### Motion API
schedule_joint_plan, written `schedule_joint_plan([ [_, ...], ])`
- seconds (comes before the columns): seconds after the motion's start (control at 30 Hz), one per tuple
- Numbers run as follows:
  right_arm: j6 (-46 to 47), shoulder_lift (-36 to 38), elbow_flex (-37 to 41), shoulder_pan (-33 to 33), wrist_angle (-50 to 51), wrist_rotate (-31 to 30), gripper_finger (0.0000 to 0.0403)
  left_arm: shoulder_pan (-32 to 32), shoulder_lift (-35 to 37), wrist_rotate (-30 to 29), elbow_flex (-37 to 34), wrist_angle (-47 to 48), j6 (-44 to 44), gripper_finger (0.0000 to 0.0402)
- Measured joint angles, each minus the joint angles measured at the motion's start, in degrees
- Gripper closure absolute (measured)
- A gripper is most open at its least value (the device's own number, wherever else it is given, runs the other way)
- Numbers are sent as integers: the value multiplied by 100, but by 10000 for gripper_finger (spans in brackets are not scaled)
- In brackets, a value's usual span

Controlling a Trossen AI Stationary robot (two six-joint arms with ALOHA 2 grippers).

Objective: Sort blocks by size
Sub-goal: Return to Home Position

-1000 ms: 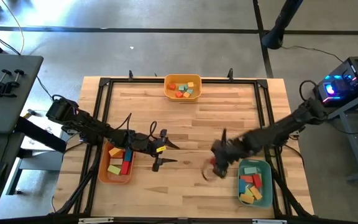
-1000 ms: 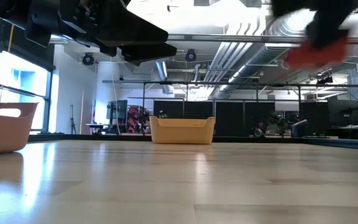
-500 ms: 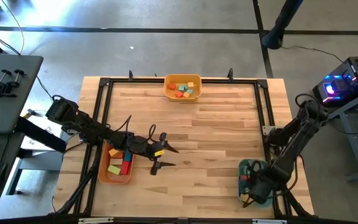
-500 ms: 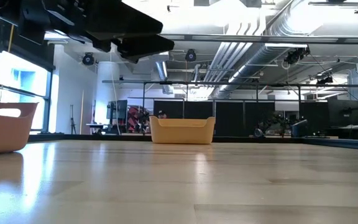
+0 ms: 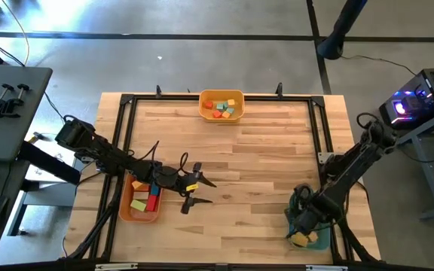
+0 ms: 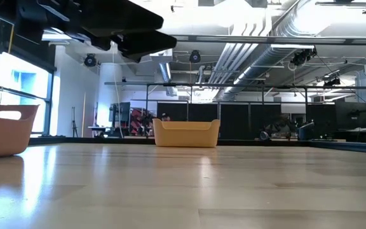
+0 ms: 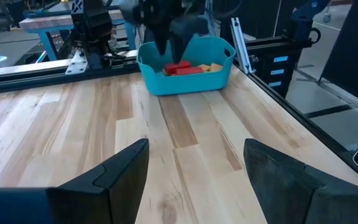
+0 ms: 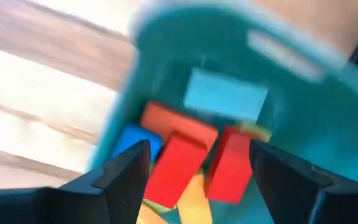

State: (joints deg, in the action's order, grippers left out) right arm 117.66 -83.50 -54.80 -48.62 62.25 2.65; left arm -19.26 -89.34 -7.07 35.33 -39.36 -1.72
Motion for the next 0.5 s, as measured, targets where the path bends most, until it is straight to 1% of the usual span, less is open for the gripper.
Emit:
schedule_joint_plan([
  [0.07, -340, 0, -349, 78, 445, -432, 134, 27, 0, 0, 0, -18, 0, 151],
  [0.13, -650, 0, -646, 158, 718, -1061, 134, 63, -2, 0, 0, -105, 2, 151],
  [0.2, -975, 4, -773, 307, 791, -1677, 134, 121, -2, 4, 0, -223, 28, 151],
  [0.27, -1460, 4, -748, 610, 768, -1918, 134, 234, 0, -49, 2, -234, 135, 151],
  [0.33, -1966, 7, -548, 992, 514, -2010, 134, 422, 87, -235, 2, -64, 209, 151],
  [0.4, -2924, 7, -217, 1335, -231, -2319, 134, 697, 305, -287, 2, 295, 228, 151],
  [0.43, -3618, 9, -8, 1512, -846, -2485, 133, 865, 442, -290, 5, 514, 292, 151],
  [0.5, -5145, 44, 527, 1888, -2501, -2528, 133, 1216, 790, -238, 2, 1222, 370, 151],
])
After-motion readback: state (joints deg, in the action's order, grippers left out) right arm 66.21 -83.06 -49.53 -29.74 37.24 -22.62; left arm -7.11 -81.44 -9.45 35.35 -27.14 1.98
